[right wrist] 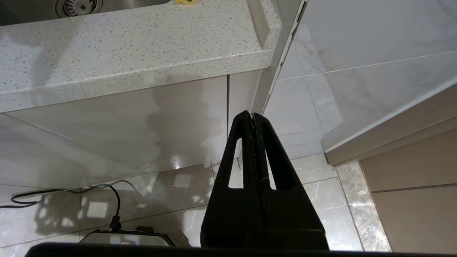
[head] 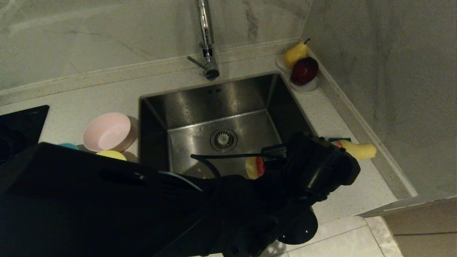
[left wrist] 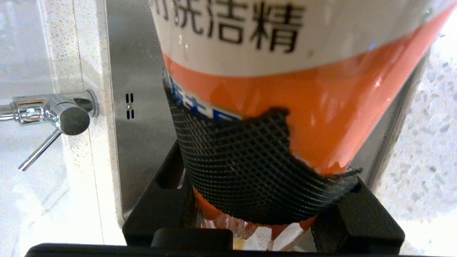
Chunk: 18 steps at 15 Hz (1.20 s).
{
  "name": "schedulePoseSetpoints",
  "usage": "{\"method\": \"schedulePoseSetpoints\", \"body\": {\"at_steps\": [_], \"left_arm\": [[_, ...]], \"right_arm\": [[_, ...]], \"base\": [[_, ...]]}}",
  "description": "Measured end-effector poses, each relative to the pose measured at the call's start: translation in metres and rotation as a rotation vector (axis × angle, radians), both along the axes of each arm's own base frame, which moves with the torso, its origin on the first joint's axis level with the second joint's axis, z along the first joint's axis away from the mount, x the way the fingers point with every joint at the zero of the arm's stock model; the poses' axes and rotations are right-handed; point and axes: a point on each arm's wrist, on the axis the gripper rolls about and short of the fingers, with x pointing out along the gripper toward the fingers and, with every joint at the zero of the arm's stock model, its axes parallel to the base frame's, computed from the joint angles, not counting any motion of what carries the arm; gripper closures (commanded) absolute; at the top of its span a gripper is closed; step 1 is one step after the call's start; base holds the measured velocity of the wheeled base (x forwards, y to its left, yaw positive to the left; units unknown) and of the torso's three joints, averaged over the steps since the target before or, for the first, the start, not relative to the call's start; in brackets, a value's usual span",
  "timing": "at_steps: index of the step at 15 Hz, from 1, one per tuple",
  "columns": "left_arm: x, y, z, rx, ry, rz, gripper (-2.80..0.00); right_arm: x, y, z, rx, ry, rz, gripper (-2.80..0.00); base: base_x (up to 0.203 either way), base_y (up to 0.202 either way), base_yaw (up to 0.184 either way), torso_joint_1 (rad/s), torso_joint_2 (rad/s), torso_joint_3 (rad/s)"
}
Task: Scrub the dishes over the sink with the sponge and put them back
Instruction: Squeeze it onto the sponge
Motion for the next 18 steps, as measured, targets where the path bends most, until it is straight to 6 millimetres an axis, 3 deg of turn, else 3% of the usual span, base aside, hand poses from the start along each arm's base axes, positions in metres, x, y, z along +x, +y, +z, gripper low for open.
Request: {"method": "schedulePoseSetpoints", "body": {"at_steps": [10, 18], "left_arm": [[0.012, -0.030, -0.005, 0.095, -0.039, 0.099, 0.00], [0.016, -0.038, 0.002, 0.247, -0.084, 0.081, 0.00]], "right_arm": [[0.000, 0.000, 0.000, -0.001, 0.000, 0.000, 0.00], [0.000, 0.000, 0.000, 0.000, 0.000, 0.000, 0.00]], "base": [[0.000, 0.000, 0.000, 0.000, 0.00, 0.000], [0.000, 0.000, 0.000, 0.000, 0.00, 0.000]]}}
